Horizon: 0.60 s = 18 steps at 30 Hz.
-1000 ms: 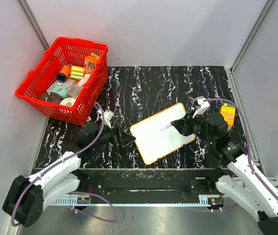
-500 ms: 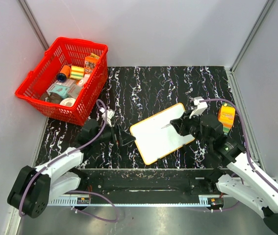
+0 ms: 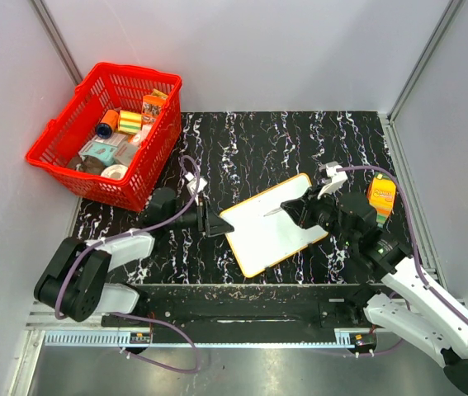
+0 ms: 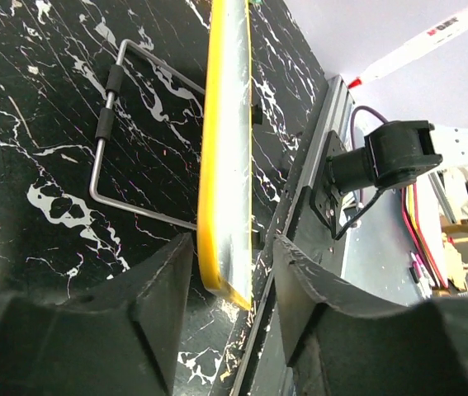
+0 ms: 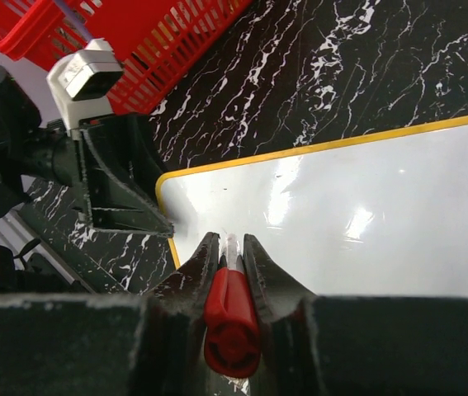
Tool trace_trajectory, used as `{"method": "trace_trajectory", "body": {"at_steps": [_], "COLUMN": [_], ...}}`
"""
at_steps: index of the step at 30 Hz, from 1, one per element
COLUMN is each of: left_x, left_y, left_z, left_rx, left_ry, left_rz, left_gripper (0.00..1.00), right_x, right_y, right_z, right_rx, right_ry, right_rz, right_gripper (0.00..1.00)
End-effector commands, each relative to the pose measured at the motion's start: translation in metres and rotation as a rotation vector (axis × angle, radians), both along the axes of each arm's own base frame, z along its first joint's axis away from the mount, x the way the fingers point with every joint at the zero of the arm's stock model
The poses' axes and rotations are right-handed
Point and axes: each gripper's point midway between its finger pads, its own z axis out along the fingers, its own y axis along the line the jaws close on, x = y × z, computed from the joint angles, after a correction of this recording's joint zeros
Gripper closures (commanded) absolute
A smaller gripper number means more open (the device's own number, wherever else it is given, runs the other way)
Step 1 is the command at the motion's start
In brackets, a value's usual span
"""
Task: Write a sentence on the whiteboard
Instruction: Hold the whiteboard on the whiteboard stand.
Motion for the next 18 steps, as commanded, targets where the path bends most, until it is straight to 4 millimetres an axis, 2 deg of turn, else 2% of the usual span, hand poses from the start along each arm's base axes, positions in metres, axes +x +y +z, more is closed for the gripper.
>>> {"method": "trace_trajectory", "body": {"at_steps": [1,4,5,8,12,16,18], "left_x": [0.009,0.013,0.014,0.015,0.015,0.026,0.027], "left_y": [-0.010,-0.012,-0.012,-0.012,-0.013,-0.017,-0.017], "left_z": [0.016,0.012,0.011,0.007,0.002,0.006,-0.002], "left_rx": [-0.032,-0.007,0.001,0.035,0.065,0.087,0.109], "left_ry": [-0.088,-0.090,-0.094,-0.093,-0.086,-0.101,-0.079], "left_rz": [-0.094,-0.114,-0.119,-0.138,-0.188,-0.216,-0.233], "left_gripper": [0.57,0.76,0.86,1.00,1.00,1.00,1.00], "right_x": [-0.003,-0.004,-0.005,-0.007,-0.007,-0.004,-0.001], "right_y": [0.008,0.010,0.011,0.014,0.017,0.020,0.021], "right_z": [0.018,0.018,0.017,0.015,0.013,0.015,0.016], "right_rx": [0.051,0.050,0.049,0.046,0.030,0.006,-0.006], "right_ry": [-0.049,-0.054,-0.055,-0.069,-0.090,-0.107,-0.115], "right_rz": [0.040,0.052,0.063,0.088,0.116,0.127,0.126], "right_gripper": [1.00,1.00,1.00,1.00,1.00,1.00,1.00]}}
